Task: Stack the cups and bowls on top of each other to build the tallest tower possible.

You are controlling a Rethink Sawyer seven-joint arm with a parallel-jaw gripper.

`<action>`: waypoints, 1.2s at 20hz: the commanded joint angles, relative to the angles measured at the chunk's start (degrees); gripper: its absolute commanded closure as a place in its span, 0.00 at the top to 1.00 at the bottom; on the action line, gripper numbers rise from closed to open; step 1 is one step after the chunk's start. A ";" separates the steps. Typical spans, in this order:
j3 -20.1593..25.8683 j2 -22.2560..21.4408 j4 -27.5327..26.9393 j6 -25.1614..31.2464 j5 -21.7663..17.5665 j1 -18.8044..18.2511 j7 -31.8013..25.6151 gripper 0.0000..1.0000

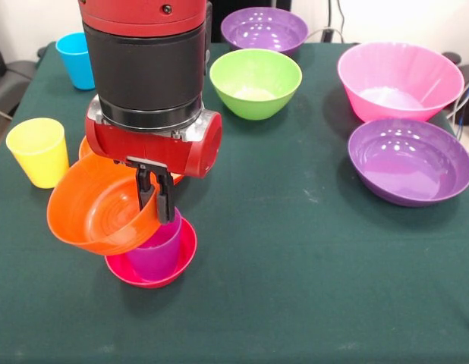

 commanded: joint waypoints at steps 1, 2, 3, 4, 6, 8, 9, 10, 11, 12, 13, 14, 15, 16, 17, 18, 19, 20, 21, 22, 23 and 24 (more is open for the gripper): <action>5.04 1.26 5.49 -2.37 -4.45 -0.82 -16.67 0.00; 5.02 1.15 5.76 -2.68 -4.53 -0.85 -16.57 0.00; 5.00 1.11 5.98 -2.86 -4.59 -0.87 -16.52 0.00; 5.00 1.12 6.14 -3.06 -4.63 -0.91 -16.40 0.00; 4.92 0.97 6.74 -3.58 -4.71 -0.96 -16.18 0.00; 4.88 0.80 7.23 -3.86 -4.71 -0.98 -15.89 0.00; 4.85 0.69 7.46 -3.98 -4.72 -0.97 -15.74 0.00; 4.82 0.59 7.63 -4.08 -4.76 -0.95 -15.59 0.00; 4.81 0.48 7.79 -4.17 -4.80 -0.93 -15.47 0.00; 4.80 0.39 7.98 -4.30 -4.83 -0.94 -15.36 0.00; 4.79 0.31 8.07 -4.35 -4.89 -0.93 -15.31 0.00; 4.87 0.44 7.68 -4.10 -4.95 -0.89 -15.47 0.00; 4.92 0.46 7.59 -4.10 -5.02 -0.89 -15.62 0.00; 4.92 0.42 7.65 -4.20 -5.07 -0.88 -15.55 0.00; 4.94 0.40 7.71 -4.18 -5.06 -0.91 -15.36 0.00; 4.94 0.45 7.61 -4.04 -5.08 -0.88 -15.25 0.00; 4.92 0.40 7.67 -4.13 -5.17 -0.85 -15.20 0.00; 4.90 0.36 7.72 -4.22 -5.25 -0.82 -15.14 0.00; 4.85 0.33 7.76 -4.18 -5.26 -0.78 -14.94 0.00; 4.83 0.32 7.78 -4.22 -5.28 -0.78 -14.81 0.00; 4.78 0.31 7.80 -4.22 -5.29 -0.75 -14.63 0.00; 4.76 0.29 7.80 -4.18 -5.31 -0.73 -14.47 0.00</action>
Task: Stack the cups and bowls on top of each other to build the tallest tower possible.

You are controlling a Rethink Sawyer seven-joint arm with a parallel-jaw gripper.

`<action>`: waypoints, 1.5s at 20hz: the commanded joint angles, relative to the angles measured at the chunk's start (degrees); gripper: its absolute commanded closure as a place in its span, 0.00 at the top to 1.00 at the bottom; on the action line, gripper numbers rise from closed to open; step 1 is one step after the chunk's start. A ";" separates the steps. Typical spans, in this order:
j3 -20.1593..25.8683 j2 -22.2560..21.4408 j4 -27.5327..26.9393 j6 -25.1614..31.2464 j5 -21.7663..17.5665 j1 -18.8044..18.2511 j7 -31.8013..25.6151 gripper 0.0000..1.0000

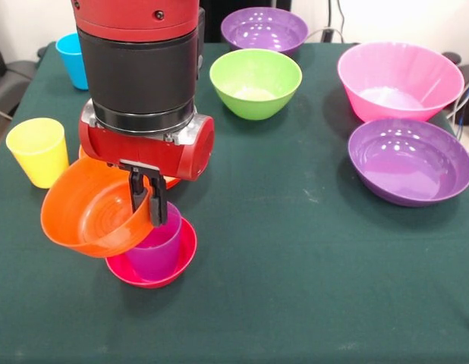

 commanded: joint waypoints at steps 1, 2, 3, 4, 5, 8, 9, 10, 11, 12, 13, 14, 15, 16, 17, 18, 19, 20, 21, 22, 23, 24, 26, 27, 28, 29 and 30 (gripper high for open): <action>4.26 0.58 6.50 -2.41 -4.44 -0.02 -14.30 0.00; 4.20 0.59 6.43 -2.34 -4.47 0.03 -14.13 0.00; 4.15 0.61 6.35 -2.18 -4.49 0.10 -13.98 0.00; 4.03 0.54 6.47 -2.20 -4.51 0.22 -13.62 0.00; 3.89 0.45 6.60 -2.37 -4.59 0.39 -13.21 0.00; 3.51 0.16 7.17 -2.72 -4.64 0.71 -11.89 1.00; 3.40 0.05 7.39 -2.96 -4.69 0.79 -11.56 1.00; 3.35 -0.06 7.57 -3.00 -4.70 0.87 -11.38 1.00; 3.28 -0.11 7.64 -3.00 -4.73 0.91 -11.23 1.00; 3.24 -0.08 7.50 -2.92 -4.78 0.98 -11.10 1.00; 3.21 -0.12 7.54 -3.01 -4.84 1.01 -10.99 1.00; 3.18 -0.15 7.59 -3.05 -4.86 1.07 -10.81 1.00; 3.12 -0.21 7.70 -3.18 -4.88 1.11 -10.58 1.00; 3.09 -0.26 7.78 -3.33 -4.95 1.17 -10.48 1.00; 3.07 -0.33 7.87 -3.54 -5.04 1.20 -10.44 1.00; 3.09 -0.28 7.66 -3.43 -5.11 1.24 -10.53 1.00; 3.17 -0.23 7.51 -3.37 -5.20 1.24 -10.84 1.00; 3.24 -0.30 7.75 -3.67 -5.23 1.18 -10.92 1.00; 3.27 -0.27 7.86 -3.84 -5.18 1.12 -10.74 1.00; 3.34 -0.21 7.85 -3.82 -5.18 1.10 -10.82 1.00; 3.40 -0.18 7.81 -3.78 -5.19 1.07 -10.94 1.00; 3.44 -0.17 7.78 -3.73 -5.16 1.04 -10.91 1.00; 3.47 -0.46 8.16 -4.04 -5.23 1.02 -10.91 1.00; 3.56 -0.64 8.41 -4.11 -5.16 0.92 -10.94 1.00; 3.61 -0.85 8.59 -3.77 -5.05 0.88 -10.97 1.00; 3.57 -1.03 8.74 -3.53 -5.01 0.95 -10.80 1.00; 3.41 -1.34 9.11 -3.86 -5.08 1.02 -10.42 1.00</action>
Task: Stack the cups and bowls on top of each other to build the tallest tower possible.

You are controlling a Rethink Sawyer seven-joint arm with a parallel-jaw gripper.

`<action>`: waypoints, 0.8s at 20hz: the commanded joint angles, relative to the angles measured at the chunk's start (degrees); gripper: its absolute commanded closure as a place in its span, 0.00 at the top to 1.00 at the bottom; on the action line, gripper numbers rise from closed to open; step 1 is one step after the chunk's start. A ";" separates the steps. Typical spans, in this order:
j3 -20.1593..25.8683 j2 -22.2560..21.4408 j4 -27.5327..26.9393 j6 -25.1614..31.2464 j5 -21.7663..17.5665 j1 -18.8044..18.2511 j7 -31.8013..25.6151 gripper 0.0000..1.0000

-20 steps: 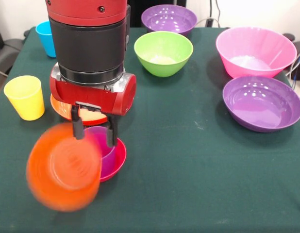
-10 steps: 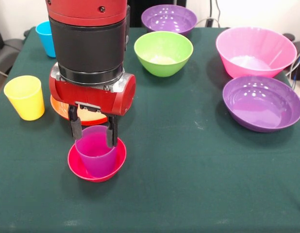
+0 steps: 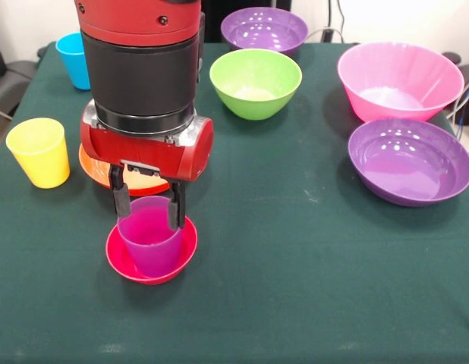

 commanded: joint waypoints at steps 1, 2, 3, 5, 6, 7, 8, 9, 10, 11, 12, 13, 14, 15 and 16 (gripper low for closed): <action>3.40 -1.12 8.08 -3.48 -3.78 1.02 -10.18 1.00; 3.49 -1.01 8.09 -3.65 -3.83 0.96 -10.16 1.00; 3.60 -0.89 8.08 -3.83 -3.86 0.87 -10.24 1.00; 3.67 -0.87 8.27 -4.13 -3.93 0.78 -10.22 1.00; 3.50 -1.10 8.48 -4.01 -3.95 0.90 -9.92 1.00; 3.15 -1.56 9.00 -3.80 -3.90 1.16 -9.19 1.00; 2.71 -1.98 9.17 -3.36 -3.92 1.59 -8.37 1.00; 2.26 -2.56 9.60 -2.79 -3.88 2.02 -7.49 1.00; 1.92 -3.06 10.18 -2.19 -3.63 2.36 -6.40 1.00; 1.55 -3.54 10.79 -1.92 -3.51 2.70 -5.34 1.00; 1.29 -4.08 11.59 -2.50 -3.61 2.92 -4.74 1.00; 1.09 -4.41 12.23 -2.86 -3.60 3.08 -4.07 1.00; 0.93 -4.53 12.48 -3.11 -3.65 3.21 -3.70 1.00; 0.79 -4.67 12.79 -3.36 -3.68 3.31 -3.40 1.00; 0.65 -4.95 13.32 -3.68 -3.69 3.43 -3.06 1.00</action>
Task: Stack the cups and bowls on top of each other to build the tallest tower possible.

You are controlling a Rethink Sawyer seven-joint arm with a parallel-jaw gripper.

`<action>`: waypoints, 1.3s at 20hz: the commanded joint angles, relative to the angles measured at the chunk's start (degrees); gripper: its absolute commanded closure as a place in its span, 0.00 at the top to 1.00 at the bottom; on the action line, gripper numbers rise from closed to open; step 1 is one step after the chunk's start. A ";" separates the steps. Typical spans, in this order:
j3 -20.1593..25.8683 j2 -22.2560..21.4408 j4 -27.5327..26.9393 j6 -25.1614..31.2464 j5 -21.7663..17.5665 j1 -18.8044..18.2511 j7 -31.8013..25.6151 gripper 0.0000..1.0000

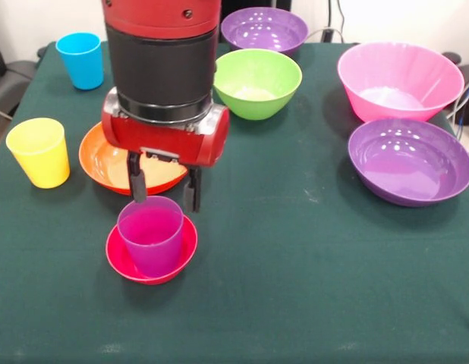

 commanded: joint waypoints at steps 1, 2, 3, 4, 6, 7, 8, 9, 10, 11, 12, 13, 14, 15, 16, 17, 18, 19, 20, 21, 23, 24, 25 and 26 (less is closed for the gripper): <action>1.23 -2.81 9.40 -3.33 -3.10 2.53 -2.63 1.00; 0.98 -3.37 10.40 -3.34 -2.90 2.74 -1.86 1.00; 0.72 -3.87 11.41 -3.14 -2.58 2.98 -0.82 1.00; 0.55 -4.36 12.38 -3.40 -2.36 3.25 0.05 1.00; -0.19 -5.67 15.01 -4.49 -2.02 3.94 2.45 1.00; -0.53 -6.20 16.02 -5.33 -2.08 4.22 3.20 1.00; -0.64 -6.55 17.02 -5.74 -1.83 4.26 3.70 1.00; -0.82 -6.75 17.75 -6.02 -1.62 4.35 4.26 1.00; -1.03 -7.08 18.73 -6.83 -1.68 4.42 4.56 1.00; -1.23 -7.18 19.36 -7.26 -1.62 4.49 4.97 1.00; -1.47 -7.35 20.26 -7.82 -1.53 4.52 5.41 1.00; -1.68 -7.51 20.97 -8.37 -1.51 4.56 5.65 1.00; -1.89 -7.66 21.68 -8.91 -1.49 4.60 5.89 1.00; -2.09 -7.94 22.37 -9.13 -1.34 4.62 6.06 1.00; -2.11 -8.39 23.31 -9.58 -1.18 4.46 5.86 1.00; -2.06 -8.60 23.98 -9.62 -0.79 4.28 5.77 1.00; -1.96 -8.77 24.56 -9.36 -0.42 4.09 5.61 1.00; -1.95 -8.89 25.00 -9.81 -0.33 4.00 5.45 1.00; -2.00 -9.03 25.48 -10.26 -0.25 3.96 5.45 1.00; -2.07 -9.09 25.75 -10.54 -0.23 3.95 5.41 1.00; -2.48 -9.17 25.99 -10.93 -0.30 4.14 5.59 1.00; -2.68 -9.25 26.26 -11.33 -0.38 4.20 5.72 1.00; -2.93 -9.33 26.55 -11.86 -0.55 4.30 5.84 1.00; -3.04 -9.40 27.05 -12.51 -0.64 4.24 5.87 1.00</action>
